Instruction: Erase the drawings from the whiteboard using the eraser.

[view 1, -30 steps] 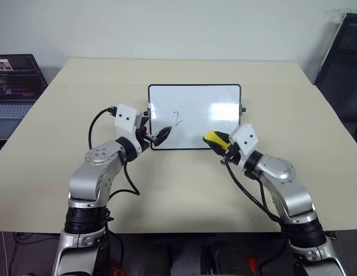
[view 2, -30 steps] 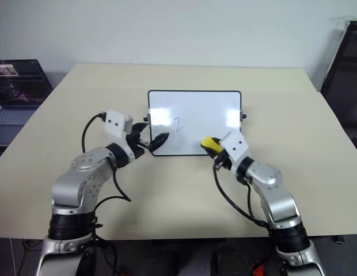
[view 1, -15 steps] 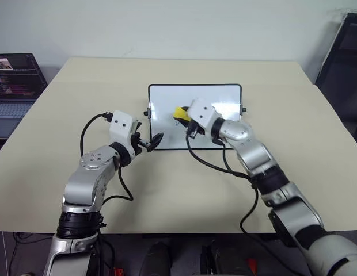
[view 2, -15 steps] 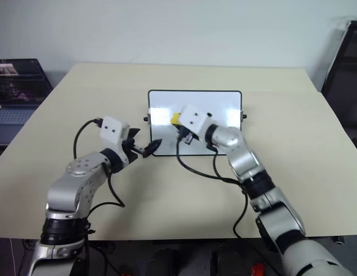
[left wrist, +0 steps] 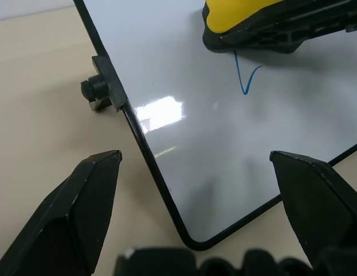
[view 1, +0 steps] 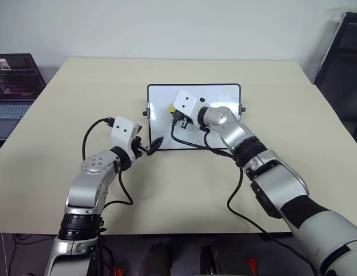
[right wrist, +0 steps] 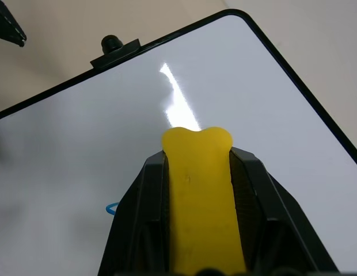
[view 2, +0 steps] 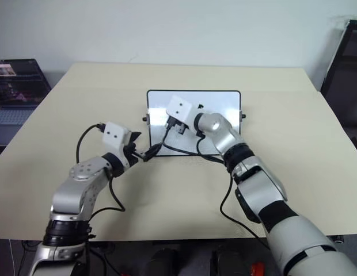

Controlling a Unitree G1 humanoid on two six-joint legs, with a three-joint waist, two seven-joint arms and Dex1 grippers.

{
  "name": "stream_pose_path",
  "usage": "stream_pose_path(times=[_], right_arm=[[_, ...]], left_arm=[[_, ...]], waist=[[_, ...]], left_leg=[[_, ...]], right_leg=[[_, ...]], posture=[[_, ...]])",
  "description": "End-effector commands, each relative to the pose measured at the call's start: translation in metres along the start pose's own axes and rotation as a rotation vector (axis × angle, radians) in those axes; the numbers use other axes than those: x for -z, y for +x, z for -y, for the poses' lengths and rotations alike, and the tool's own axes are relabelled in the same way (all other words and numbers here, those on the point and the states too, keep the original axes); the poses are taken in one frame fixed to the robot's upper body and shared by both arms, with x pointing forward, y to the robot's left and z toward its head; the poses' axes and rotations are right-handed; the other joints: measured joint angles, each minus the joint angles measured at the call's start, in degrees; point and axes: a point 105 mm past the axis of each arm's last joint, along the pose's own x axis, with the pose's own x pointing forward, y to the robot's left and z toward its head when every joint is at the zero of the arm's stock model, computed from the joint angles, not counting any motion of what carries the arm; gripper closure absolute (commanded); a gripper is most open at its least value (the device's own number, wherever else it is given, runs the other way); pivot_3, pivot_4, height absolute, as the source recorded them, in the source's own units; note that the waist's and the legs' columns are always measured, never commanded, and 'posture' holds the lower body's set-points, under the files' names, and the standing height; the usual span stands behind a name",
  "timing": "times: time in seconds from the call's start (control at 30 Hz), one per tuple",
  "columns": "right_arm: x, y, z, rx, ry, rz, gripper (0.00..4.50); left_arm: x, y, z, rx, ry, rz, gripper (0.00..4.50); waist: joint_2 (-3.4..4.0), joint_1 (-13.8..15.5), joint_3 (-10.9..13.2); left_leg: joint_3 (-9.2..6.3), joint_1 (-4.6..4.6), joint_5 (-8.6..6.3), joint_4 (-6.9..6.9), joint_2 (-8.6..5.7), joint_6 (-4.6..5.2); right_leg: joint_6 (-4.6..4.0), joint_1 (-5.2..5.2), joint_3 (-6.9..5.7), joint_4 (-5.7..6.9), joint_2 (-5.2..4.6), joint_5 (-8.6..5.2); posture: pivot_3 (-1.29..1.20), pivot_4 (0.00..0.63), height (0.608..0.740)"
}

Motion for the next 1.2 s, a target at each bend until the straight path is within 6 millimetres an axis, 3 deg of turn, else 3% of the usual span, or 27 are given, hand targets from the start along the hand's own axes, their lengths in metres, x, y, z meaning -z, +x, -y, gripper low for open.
stream_pose_path(times=[0.03,0.13,0.37,0.63,0.83,0.9,1.07,1.2], right_arm=[[0.015,-0.003,-0.010,-0.089,-0.051,-0.063,3.39],[0.023,-0.005,-0.015,-0.116,-0.091,-0.086,3.39],[0.008,-0.008,0.024,0.108,-0.132,-0.059,3.40],[0.033,-0.009,-0.023,-0.163,-0.117,-0.110,3.40],[0.042,-0.013,-0.038,-0.235,-0.167,-0.141,3.40],[0.043,-0.013,-0.034,-0.211,-0.206,-0.151,3.40],[0.018,-0.010,0.014,0.081,-0.279,-0.090,3.40],[0.019,-0.009,0.015,0.090,-0.239,-0.089,3.40]], left_arm=[[-0.013,0.000,0.005,0.014,0.032,0.048,0.00],[-0.015,0.001,0.007,0.019,0.032,0.051,0.00],[-0.018,0.002,0.009,0.031,0.029,0.055,0.00],[-0.023,0.003,0.013,0.037,0.029,0.058,0.00],[-0.031,0.004,0.017,0.042,0.031,0.063,0.00],[-0.032,0.004,0.017,0.043,0.031,0.062,0.00],[-0.032,0.003,0.018,0.046,0.029,0.058,0.00],[-0.030,0.003,0.018,0.048,0.026,0.056,0.00]], waist=[[0.00,0.0,0.0],[0.00,0.0,0.0],[0.00,0.0,0.0],[-0.01,0.0,0.0],[0.00,-0.1,0.0],[0.00,-0.1,0.0],[0.00,-0.1,0.0],[-0.01,-0.1,0.0]], left_leg=[[0.00,0.01,0.00,0.01,0.00,0.00],[-0.02,0.05,0.00,0.02,0.00,0.00],[-0.06,0.07,0.01,0.08,-0.03,-0.01],[-0.07,0.10,0.02,0.07,-0.02,-0.01],[-0.08,0.22,0.02,0.10,-0.03,-0.01],[-0.08,0.26,0.03,0.11,-0.03,-0.02],[-0.12,0.30,0.08,0.15,-0.06,-0.03],[-0.13,0.30,0.13,0.13,-0.07,-0.03]], right_leg=[[0.00,0.01,0.00,0.01,0.00,0.00],[0.00,0.03,-0.01,0.06,0.00,0.00],[-0.01,0.04,-0.03,0.21,0.00,0.00],[-0.01,0.05,-0.04,0.23,0.00,0.01],[-0.01,0.14,-0.04,0.34,0.01,0.00],[0.00,0.16,-0.04,0.38,0.01,0.00],[-0.01,0.21,-0.06,0.44,0.01,0.00],[-0.01,0.21,-0.06,0.42,0.01,0.01]], posture=[[0.00,0.150,0.740],[0.00,0.150,0.740],[0.00,0.150,0.740],[0.00,0.150,0.740],[0.00,0.150,0.740],[0.00,0.150,0.740],[0.00,0.150,0.740],[0.00,0.150,0.740]])
